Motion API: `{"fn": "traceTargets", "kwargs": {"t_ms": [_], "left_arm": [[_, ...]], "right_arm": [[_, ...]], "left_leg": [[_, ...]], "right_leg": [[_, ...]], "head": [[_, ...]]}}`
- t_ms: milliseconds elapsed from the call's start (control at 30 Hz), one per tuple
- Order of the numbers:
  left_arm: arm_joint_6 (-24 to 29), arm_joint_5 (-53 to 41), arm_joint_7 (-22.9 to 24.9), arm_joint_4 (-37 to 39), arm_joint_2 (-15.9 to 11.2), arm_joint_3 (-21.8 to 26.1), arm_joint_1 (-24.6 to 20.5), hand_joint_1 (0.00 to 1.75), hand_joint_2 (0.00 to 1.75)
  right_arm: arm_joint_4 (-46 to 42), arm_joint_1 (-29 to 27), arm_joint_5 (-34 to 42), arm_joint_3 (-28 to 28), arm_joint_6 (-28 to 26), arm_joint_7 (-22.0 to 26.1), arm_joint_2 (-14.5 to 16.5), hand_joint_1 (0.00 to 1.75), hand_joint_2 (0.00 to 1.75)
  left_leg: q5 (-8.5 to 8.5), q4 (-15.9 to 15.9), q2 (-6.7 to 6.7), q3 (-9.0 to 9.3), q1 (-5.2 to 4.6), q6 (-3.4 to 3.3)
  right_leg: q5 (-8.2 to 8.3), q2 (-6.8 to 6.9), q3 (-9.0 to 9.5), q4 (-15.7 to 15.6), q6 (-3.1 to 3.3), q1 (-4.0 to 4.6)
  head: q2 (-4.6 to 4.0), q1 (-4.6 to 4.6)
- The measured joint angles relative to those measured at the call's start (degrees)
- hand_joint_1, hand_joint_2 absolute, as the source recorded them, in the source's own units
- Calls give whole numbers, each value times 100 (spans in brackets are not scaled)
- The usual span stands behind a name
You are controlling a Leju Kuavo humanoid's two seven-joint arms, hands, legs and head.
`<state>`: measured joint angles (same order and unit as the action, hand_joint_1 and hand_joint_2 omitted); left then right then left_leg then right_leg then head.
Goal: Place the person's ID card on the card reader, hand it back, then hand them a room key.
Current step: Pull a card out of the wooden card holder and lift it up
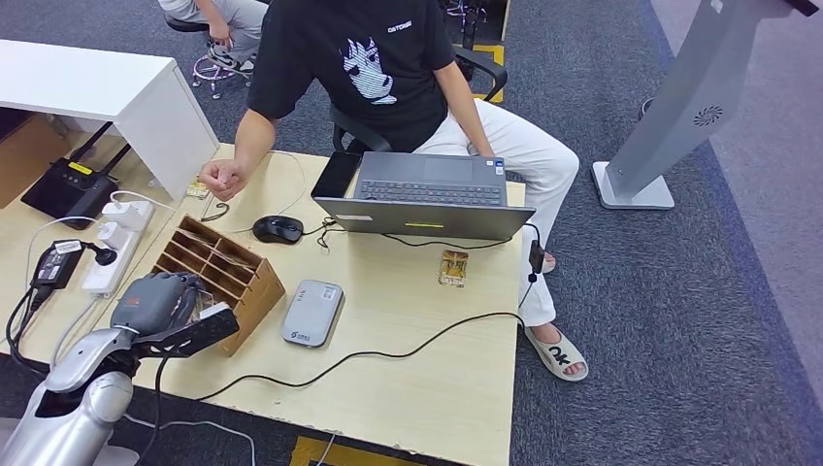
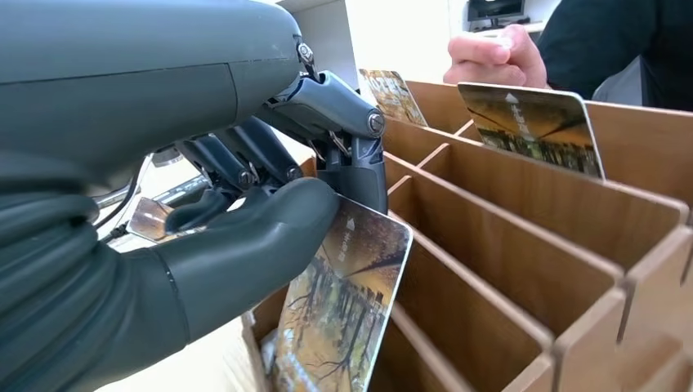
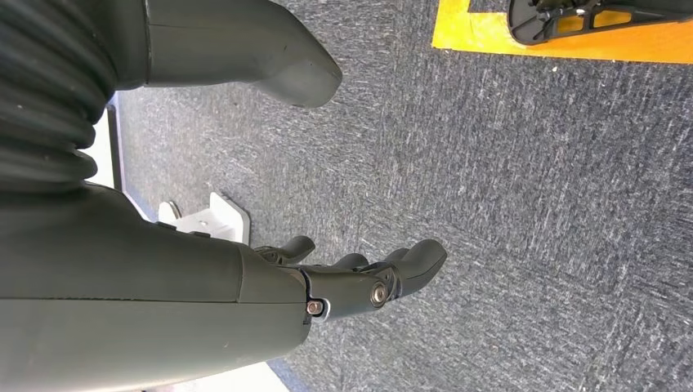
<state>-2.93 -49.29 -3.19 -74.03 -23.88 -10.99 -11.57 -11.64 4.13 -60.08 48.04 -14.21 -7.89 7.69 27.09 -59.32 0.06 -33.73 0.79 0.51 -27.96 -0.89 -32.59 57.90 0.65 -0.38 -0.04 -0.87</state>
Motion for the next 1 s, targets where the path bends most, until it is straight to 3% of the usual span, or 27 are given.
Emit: {"fn": "traceTargets", "kwargs": {"t_ms": [700,1000], "left_arm": [[61,-36,117,0,-25,-3,-26,175,175],[569,-212,320,1,17,-4,-645,175,175]], "right_arm": [[1,1,-25,0,0,0,0,0,175],[-1,9,-95,2,0,37,0,0,175]], "left_leg": [[-1,0,0,0,0,0],[-13,-2,-4,-3,1,0]], "right_leg": [[0,0,0,0,0,0],[8,6,-1,0,0,1]], "head": [[0,0],[0,-1]]}}
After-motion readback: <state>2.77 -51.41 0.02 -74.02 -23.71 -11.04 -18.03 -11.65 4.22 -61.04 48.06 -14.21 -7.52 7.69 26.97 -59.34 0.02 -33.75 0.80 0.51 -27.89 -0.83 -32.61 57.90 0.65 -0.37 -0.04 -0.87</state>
